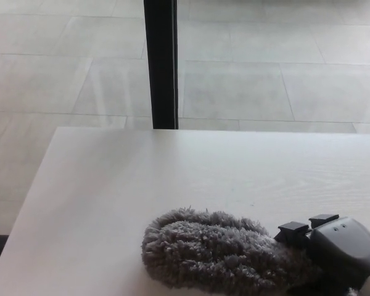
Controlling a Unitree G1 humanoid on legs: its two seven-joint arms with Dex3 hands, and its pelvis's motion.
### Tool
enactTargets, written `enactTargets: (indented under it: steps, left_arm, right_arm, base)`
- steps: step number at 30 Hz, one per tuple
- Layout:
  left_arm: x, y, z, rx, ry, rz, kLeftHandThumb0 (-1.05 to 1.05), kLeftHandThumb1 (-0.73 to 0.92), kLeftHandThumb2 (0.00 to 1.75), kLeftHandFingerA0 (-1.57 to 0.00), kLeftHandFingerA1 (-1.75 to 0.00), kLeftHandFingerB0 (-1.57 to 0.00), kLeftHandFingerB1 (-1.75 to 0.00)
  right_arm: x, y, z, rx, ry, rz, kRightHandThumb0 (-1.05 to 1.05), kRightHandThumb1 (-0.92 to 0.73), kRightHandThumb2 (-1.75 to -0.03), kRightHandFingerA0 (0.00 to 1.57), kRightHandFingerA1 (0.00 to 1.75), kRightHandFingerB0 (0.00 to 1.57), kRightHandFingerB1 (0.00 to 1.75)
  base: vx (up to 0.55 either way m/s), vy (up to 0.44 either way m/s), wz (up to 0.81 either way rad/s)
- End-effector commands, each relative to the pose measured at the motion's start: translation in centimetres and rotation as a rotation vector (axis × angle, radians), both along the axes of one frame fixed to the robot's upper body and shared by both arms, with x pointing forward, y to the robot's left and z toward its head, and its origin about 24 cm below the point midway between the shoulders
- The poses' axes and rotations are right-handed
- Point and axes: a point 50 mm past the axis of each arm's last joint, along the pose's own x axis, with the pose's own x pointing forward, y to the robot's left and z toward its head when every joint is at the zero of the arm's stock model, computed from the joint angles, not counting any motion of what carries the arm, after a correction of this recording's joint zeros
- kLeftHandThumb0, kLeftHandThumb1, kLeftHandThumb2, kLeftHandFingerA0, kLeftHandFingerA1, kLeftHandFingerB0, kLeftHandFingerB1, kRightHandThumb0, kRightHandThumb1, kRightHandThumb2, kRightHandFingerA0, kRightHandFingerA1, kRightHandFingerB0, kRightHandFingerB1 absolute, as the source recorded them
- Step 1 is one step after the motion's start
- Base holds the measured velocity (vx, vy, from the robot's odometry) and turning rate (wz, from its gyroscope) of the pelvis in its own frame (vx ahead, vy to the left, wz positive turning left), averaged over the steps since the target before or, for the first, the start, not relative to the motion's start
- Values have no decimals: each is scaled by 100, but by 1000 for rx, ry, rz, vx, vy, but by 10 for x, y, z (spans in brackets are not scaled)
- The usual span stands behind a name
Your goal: The robot uses its right hand to pick up the duster kept in the middle of the desk and use it to wipe the desk by swiping its surface twice
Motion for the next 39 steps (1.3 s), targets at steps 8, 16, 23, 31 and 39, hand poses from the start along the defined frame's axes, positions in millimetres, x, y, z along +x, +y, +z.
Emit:
enactTargets:
  steps: [8,16,23,31,39]
  left_arm:
    - [8,11,10,14,-2,-2,-49,64,59,-69,-62,-57,-51]
    - [15,10,11,34,0,-29,-46,63,59,-67,-61,-57,-51]
    - [17,9,11,38,3,-38,-49,65,57,-69,-58,-57,-49]
    - [18,9,11,26,-17,-32,-49,64,59,-69,-61,-59,-51]
    - [19,7,10,34,-16,-53,-51,64,59,-67,-59,-58,-50]
  right_arm:
    - [-51,40,-36,135,-194,345,-35,-69,-64,82,168,85,85]
    - [-42,89,-32,188,-207,380,-31,-54,-68,95,172,95,84]
    - [-24,98,-31,137,-184,395,-30,-50,-71,95,169,97,81]
    - [-6,78,-30,89,-205,304,-35,-38,-89,126,134,92,91]
    - [9,50,-29,54,-146,155,-24,-62,-72,95,166,88,98]
  base:
    - [0,0,0]
    - [0,0,0]
    - [0,0,0]
    - [0,0,0]
    - [0,0,0]
